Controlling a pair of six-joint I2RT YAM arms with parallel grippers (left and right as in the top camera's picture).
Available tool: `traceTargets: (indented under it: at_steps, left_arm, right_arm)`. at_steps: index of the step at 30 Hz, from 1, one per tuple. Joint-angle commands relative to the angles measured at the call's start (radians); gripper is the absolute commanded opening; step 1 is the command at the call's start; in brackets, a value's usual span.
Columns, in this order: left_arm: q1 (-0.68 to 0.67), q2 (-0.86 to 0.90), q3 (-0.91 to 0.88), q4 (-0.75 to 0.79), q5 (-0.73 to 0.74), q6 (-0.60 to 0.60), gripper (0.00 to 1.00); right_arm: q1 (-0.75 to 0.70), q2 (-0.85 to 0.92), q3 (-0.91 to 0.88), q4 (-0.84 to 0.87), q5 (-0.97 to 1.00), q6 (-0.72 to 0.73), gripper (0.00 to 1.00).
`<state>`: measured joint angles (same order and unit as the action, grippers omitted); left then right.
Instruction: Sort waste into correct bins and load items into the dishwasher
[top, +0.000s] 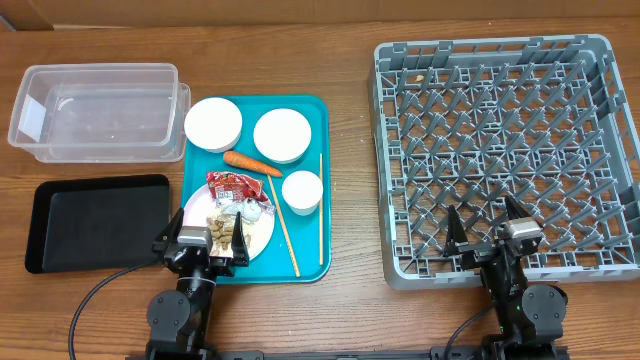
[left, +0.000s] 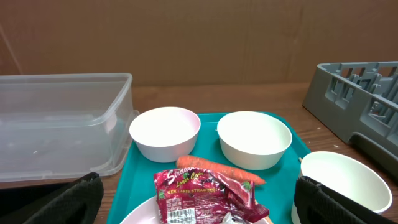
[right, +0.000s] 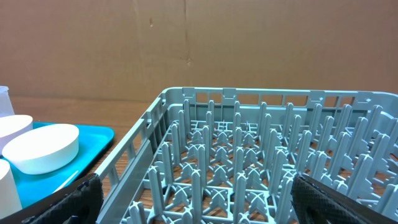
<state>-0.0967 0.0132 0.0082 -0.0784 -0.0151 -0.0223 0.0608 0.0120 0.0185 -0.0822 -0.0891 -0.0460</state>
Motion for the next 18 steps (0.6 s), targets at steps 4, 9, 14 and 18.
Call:
traceTargets:
  at_steps: [4,9,14,18]
  left_arm:
    - [0.006,-0.008,-0.003,0.029,0.009,0.015,1.00]
    - [0.006,-0.008,0.024,0.022,0.011,-0.023,1.00]
    - [0.006,0.034,0.131,-0.124,0.004,-0.040,1.00]
    - [0.006,0.182,0.279,-0.198,-0.011,-0.068,1.00]
  right_arm:
    - [0.005,-0.009,-0.010,0.008,-0.005,0.037,1.00]
    - [0.005,-0.009,0.030,-0.014,0.011,0.133,1.00]
    - [0.005,0.010,0.182,-0.143,0.010,0.231,1.00]
    - [0.005,0.111,0.364,-0.330,0.010,0.230,1.00]
